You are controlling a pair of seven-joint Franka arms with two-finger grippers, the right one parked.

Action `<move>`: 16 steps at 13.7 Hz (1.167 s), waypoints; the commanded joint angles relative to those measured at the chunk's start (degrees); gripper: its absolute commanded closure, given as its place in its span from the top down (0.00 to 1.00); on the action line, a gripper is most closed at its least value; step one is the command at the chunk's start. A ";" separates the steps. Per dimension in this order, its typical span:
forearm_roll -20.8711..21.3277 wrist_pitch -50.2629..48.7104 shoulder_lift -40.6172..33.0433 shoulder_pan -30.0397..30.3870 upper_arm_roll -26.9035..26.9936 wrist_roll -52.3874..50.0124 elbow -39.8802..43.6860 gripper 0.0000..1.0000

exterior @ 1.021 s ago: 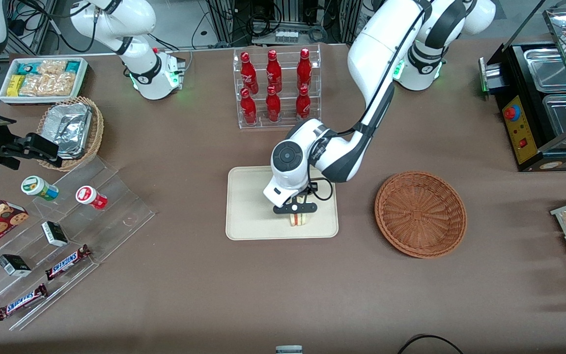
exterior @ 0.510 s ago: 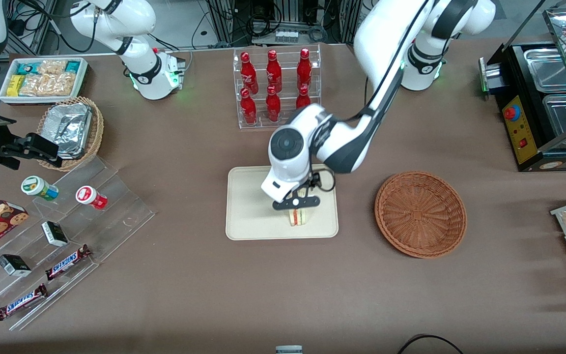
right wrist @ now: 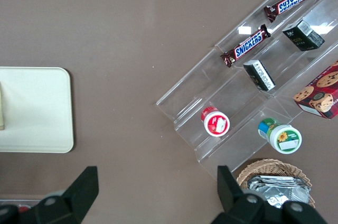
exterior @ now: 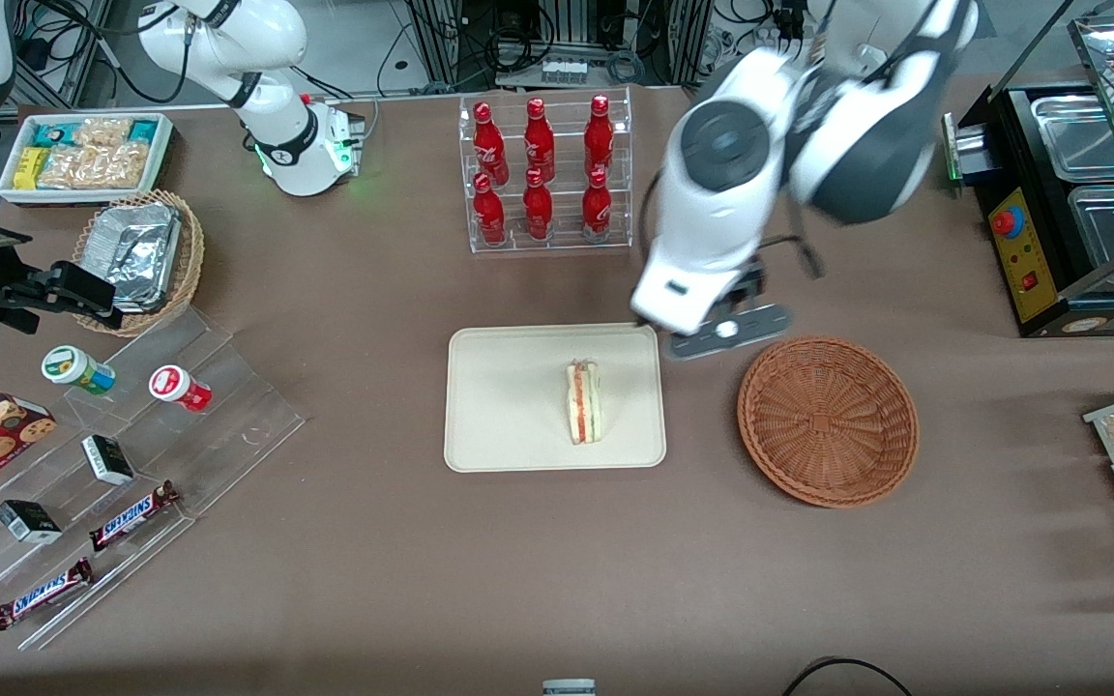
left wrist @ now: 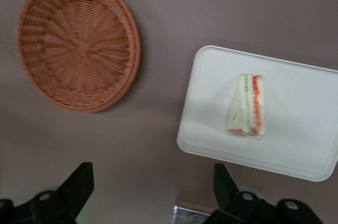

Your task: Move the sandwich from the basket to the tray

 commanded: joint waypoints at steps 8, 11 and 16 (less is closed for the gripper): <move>0.36 -9.71 -22.01 21.16 -0.41 34.12 -12.23 1.00; -0.69 -10.24 -23.42 28.03 -0.41 40.82 -12.50 1.00; -1.83 -10.41 -17.10 31.99 -0.50 44.51 -7.94 1.00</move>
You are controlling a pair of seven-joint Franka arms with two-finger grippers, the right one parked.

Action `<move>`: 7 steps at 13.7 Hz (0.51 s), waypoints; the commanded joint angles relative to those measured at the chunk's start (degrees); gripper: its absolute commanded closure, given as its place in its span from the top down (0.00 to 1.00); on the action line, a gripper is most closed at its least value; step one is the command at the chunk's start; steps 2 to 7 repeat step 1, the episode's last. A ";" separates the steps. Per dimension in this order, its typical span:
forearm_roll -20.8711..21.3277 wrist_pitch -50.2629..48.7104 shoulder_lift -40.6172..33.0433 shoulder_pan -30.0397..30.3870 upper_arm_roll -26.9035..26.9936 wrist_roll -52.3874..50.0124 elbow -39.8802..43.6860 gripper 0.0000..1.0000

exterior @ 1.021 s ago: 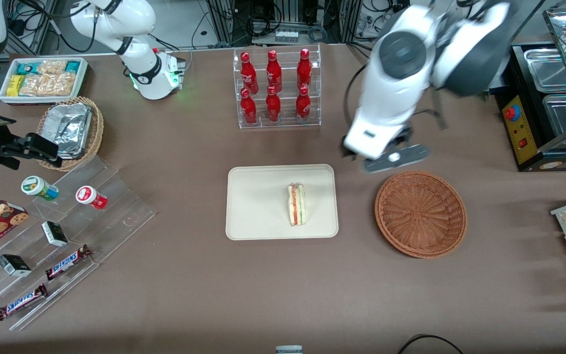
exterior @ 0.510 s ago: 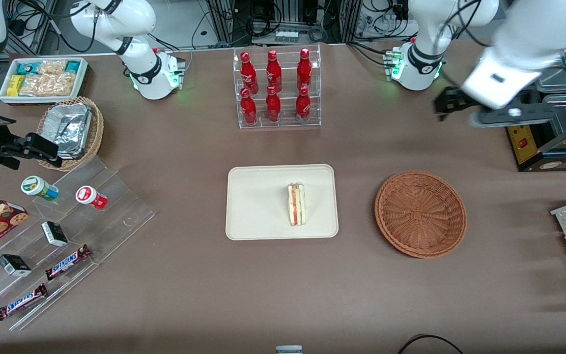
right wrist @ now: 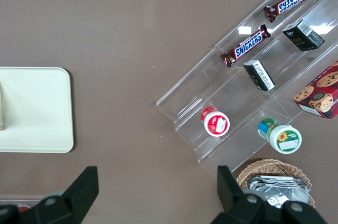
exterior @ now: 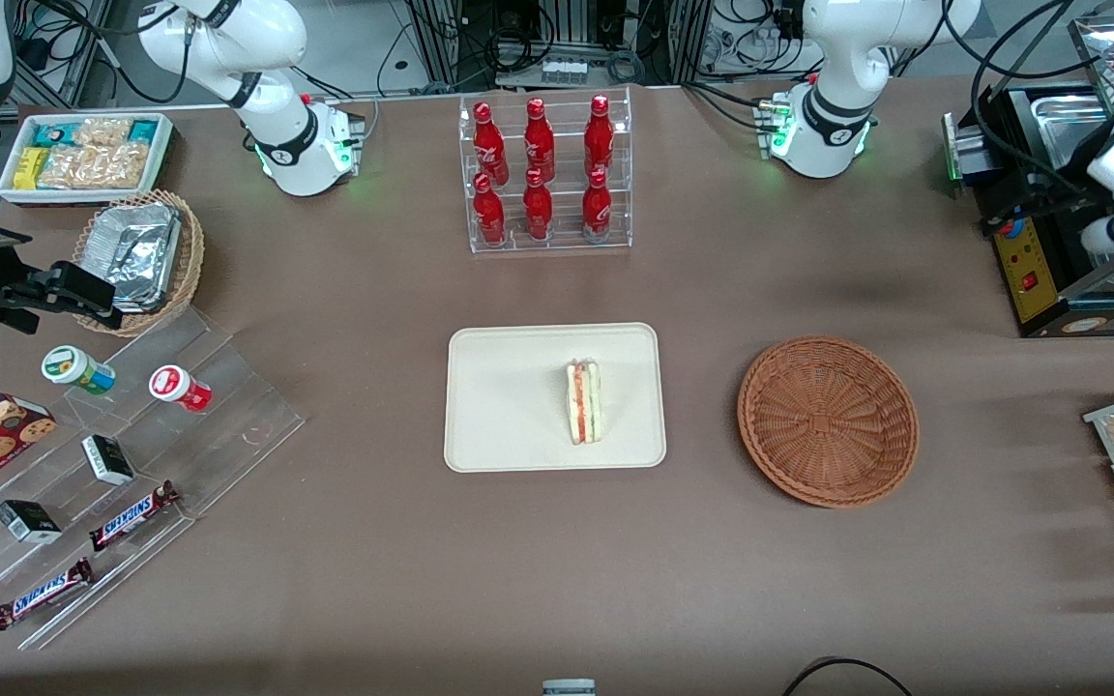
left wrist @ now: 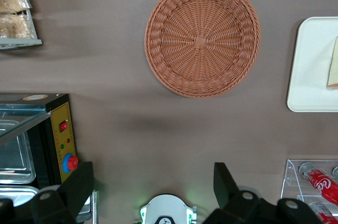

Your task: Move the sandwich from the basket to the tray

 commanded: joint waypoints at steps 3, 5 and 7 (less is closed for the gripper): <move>-1.11 -0.72 2.84 1.83 -0.92 2.84 3.53 1.00; -1.11 -0.72 2.84 1.83 -0.92 2.84 3.53 1.00; -1.11 -0.72 2.84 1.83 -0.92 2.84 3.53 1.00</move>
